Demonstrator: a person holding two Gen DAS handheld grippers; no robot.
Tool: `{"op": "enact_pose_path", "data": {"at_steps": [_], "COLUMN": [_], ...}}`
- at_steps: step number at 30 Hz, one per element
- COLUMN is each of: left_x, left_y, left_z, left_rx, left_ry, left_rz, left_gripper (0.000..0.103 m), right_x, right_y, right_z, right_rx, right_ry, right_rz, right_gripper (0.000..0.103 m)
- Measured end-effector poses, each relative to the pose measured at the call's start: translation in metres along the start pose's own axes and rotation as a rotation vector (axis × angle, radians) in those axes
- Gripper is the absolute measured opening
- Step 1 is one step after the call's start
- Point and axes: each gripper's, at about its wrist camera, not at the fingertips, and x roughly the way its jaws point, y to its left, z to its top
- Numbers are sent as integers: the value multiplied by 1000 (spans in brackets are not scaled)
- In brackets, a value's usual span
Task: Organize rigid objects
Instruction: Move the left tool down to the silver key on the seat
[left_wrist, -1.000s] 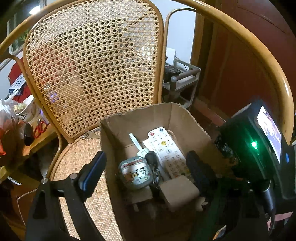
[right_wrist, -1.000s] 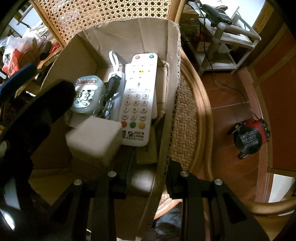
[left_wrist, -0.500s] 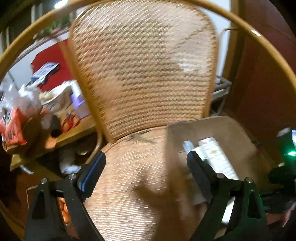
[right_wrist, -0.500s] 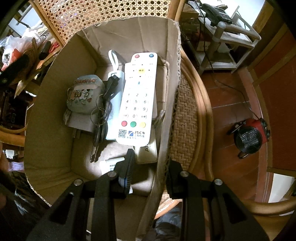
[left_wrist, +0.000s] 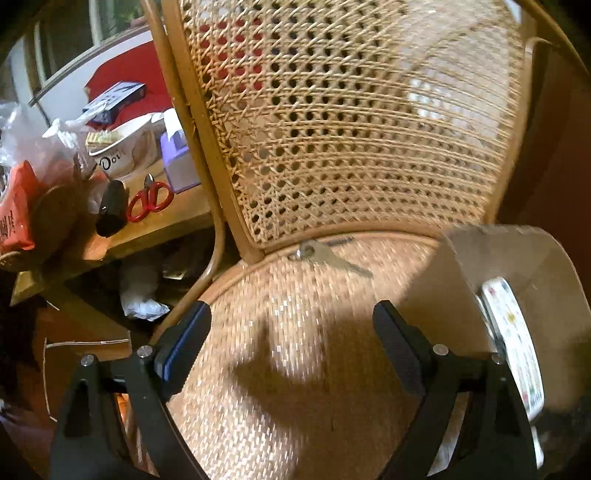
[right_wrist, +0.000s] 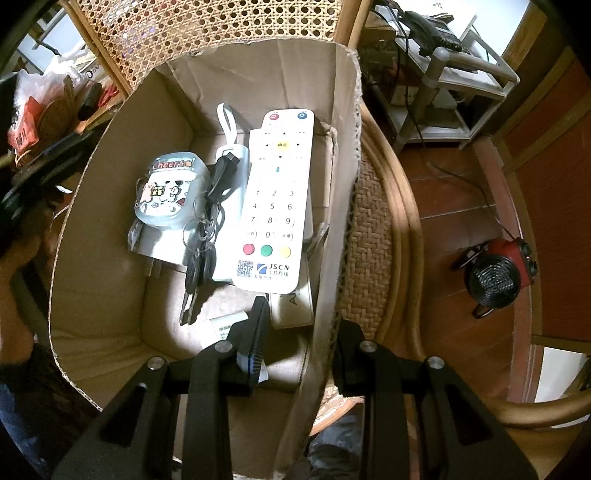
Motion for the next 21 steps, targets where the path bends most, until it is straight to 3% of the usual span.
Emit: {"op": "enact_pose_path", "data": {"at_steps": [11, 21], "left_x": [76, 104], "left_y": [0, -5], "left_z": [28, 41], "left_rx": [-85, -98], "left_ry": [77, 107], "left_rz": [29, 7], "left_gripper": [88, 88], "right_x": [2, 3], "right_y": [7, 7], "right_z": [0, 2], "right_rx": [-25, -34], "right_ry": [-1, -5], "right_rz": [-22, -25], "right_gripper": [32, 32]}}
